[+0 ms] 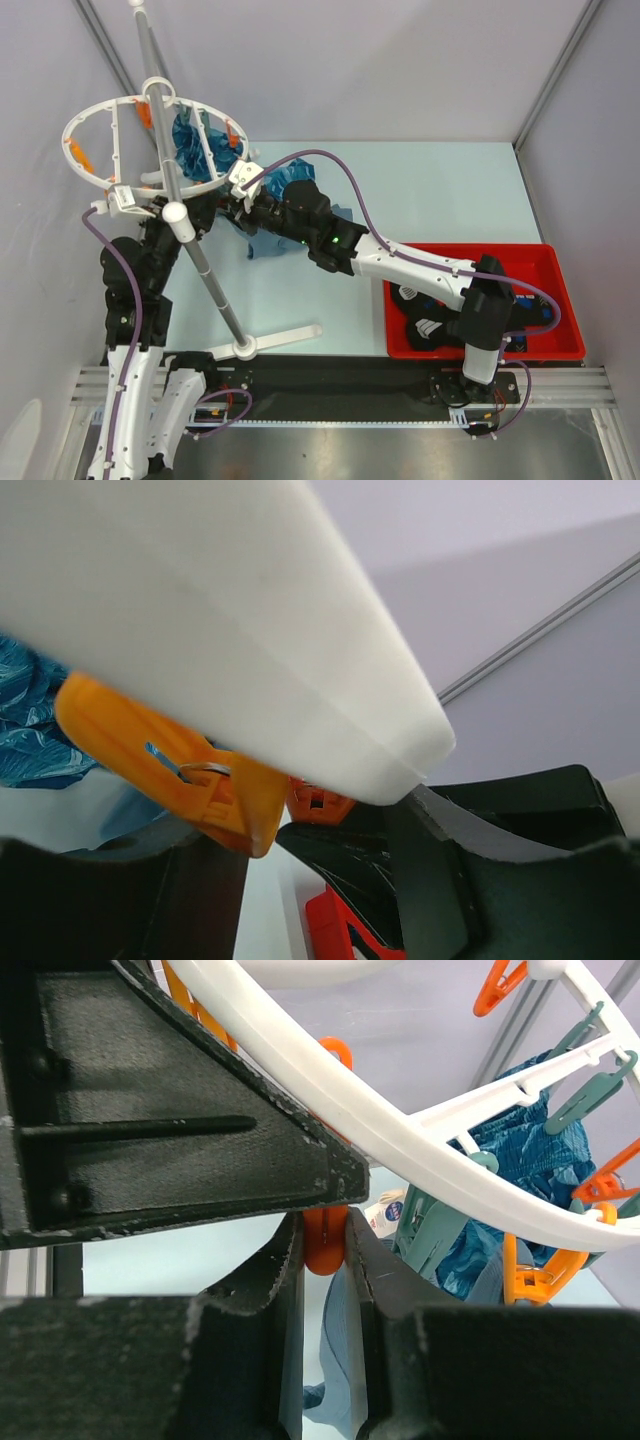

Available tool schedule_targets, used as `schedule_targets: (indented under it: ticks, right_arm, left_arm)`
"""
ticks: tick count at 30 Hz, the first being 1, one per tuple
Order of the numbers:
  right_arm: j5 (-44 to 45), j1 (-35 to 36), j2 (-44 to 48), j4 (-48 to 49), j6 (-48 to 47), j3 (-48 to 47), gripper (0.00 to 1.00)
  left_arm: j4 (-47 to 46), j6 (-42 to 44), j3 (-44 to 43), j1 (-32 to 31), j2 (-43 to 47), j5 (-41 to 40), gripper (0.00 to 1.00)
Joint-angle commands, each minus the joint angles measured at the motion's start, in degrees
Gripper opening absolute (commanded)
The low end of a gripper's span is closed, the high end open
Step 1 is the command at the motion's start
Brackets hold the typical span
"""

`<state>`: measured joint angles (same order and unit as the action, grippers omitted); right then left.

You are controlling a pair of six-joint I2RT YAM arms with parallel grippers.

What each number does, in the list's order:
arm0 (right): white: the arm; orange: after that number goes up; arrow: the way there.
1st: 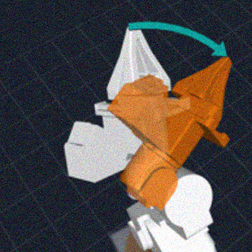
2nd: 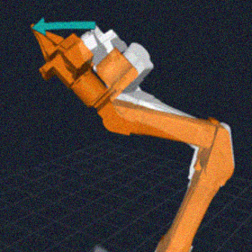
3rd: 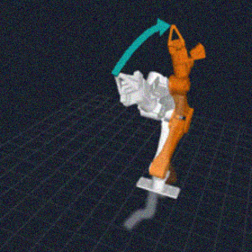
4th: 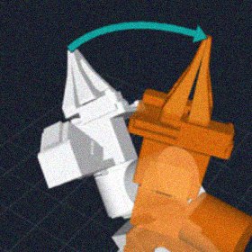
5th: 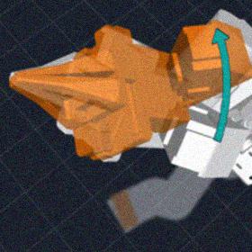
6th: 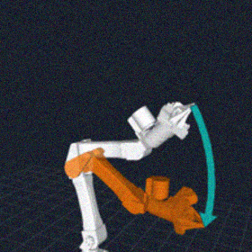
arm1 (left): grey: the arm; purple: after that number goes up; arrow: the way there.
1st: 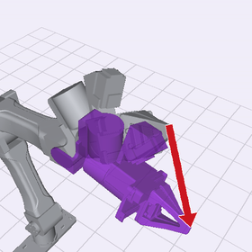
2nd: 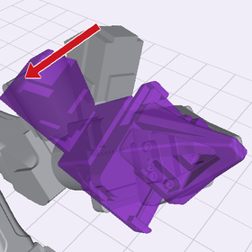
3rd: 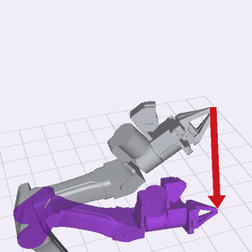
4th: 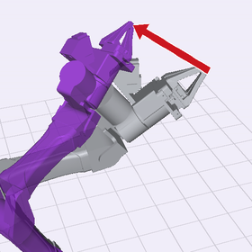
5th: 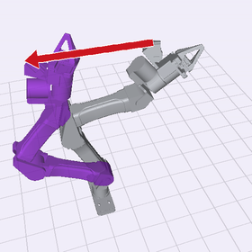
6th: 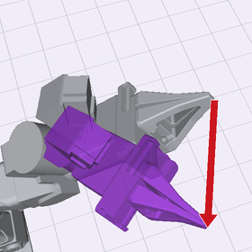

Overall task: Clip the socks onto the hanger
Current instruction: Open the clamp at the hanger.

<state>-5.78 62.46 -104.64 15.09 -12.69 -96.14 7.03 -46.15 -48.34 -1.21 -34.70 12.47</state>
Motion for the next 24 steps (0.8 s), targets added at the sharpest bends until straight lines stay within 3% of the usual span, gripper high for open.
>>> schedule_targets:
  ticks: [1,11,14,20,23,24]
  right_arm:
    - [1.91,0.21,3.13,0.46,-1.29,-0.45,0.00]
    - [1.92,0.56,3.04,0.11,-1.46,-0.81,0.00]
    - [2.09,0.65,2.95,0.11,-1.55,-0.80,0.00]
    - [1.65,0.74,2.78,-0.24,-1.55,-0.98,0.00]
    - [1.65,0.74,2.86,-0.24,-1.73,-0.81,0.00]
    - [1.82,0.74,2.86,-0.24,-1.55,-0.89,0.00]
  left_arm:
    - [-1.05,-0.61,-1.94,-0.19,1.21,-0.34,0.58]
    - [-1.84,-0.43,-1.94,-0.28,-0.11,1.06,0.50]
    - [-2.02,-0.26,-1.67,-0.28,0.07,0.80,0.40]
    - [-2.63,0.10,-1.41,-0.28,0.77,0.10,0.36]
    - [-2.46,0.45,-1.67,-0.28,0.60,0.10,0.24]
    - [-2.28,0.71,-1.76,-0.28,0.51,0.27,0.14]
